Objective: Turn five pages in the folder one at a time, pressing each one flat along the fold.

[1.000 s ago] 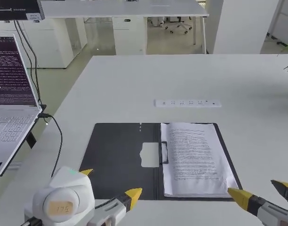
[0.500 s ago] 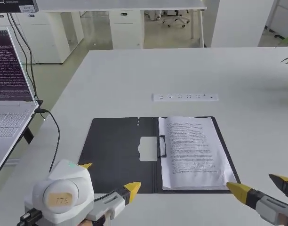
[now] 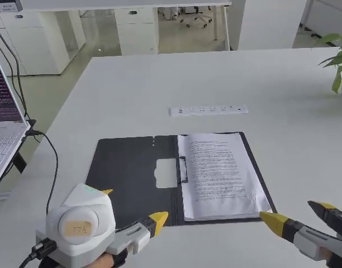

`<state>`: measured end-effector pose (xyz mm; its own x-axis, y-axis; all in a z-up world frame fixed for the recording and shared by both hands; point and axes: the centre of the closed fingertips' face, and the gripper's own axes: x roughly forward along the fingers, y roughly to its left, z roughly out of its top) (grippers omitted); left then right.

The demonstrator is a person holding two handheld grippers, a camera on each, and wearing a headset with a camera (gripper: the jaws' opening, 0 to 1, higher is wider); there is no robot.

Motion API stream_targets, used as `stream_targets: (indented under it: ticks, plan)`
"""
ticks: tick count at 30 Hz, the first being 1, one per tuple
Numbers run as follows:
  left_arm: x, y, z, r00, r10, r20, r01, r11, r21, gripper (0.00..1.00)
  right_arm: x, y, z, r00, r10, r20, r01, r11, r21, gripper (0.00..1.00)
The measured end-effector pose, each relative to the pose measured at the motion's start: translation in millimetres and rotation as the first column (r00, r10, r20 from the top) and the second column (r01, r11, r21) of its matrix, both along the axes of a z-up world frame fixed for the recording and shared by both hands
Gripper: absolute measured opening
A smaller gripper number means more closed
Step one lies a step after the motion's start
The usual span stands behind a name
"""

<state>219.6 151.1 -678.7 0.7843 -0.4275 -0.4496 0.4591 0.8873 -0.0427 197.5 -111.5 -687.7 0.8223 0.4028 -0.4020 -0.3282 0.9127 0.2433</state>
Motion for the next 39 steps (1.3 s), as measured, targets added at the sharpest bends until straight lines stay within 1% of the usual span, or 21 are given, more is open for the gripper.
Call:
stream_targets:
  ticks: [8,12,18,23,28,30,32,34,39]
  plan:
    - [4.1,-12.7,-4.4,1.000,-0.030,-0.002,0.030,1.000,0.003,0.72,-2.9,0.5,-3.3,1.000,0.001,-0.004,-0.001,1.000,-0.004,0.74]
    - [6.5,-22.5,-10.1,0.998,-0.055,-0.012,0.055,0.998,0.011,0.71,-4.2,0.6,-3.6,1.000,-0.001,-0.004,0.001,1.000,0.000,0.74]
    - [12.2,-37.5,-15.1,0.995,-0.095,-0.013,0.096,0.995,0.020,0.71,-3.8,-1.2,-2.8,1.000,-0.014,0.000,0.014,1.000,0.005,0.74]
    - [19.7,-53.4,-19.4,0.990,-0.143,-0.015,0.144,0.989,0.038,0.70,-4.8,-2.0,-3.8,1.000,-0.018,0.001,0.018,1.000,0.007,0.74]
    - [27.3,-65.0,-24.1,0.985,-0.171,-0.014,0.171,0.984,0.041,0.69,-6.0,-3.9,-6.3,1.000,-0.030,-0.004,0.031,0.999,0.014,0.73]
    - [29.7,-70.8,-27.1,0.982,-0.185,-0.019,0.186,0.982,0.040,0.69,-6.4,-3.5,-5.9,1.000,-0.030,-0.001,0.030,0.999,0.017,0.73]
    - [32.8,-76.4,-31.0,0.979,-0.202,-0.021,0.203,0.978,0.051,0.68,-6.8,-3.3,-6.2,0.999,-0.032,-0.002,0.032,0.999,0.017,0.73]
    - [35.5,-82.8,-32.6,0.977,-0.214,-0.022,0.215,0.975,0.048,0.68,-7.0,-2.7,-5.7,0.999,-0.034,0.000,0.034,0.999,0.019,0.73]
    - [42.4,-98.4,-37.0,0.968,-0.251,-0.016,0.251,0.966,0.055,0.67,-8.5,-2.7,-6.4,0.999,-0.043,-0.003,0.043,0.999,0.022,0.73]
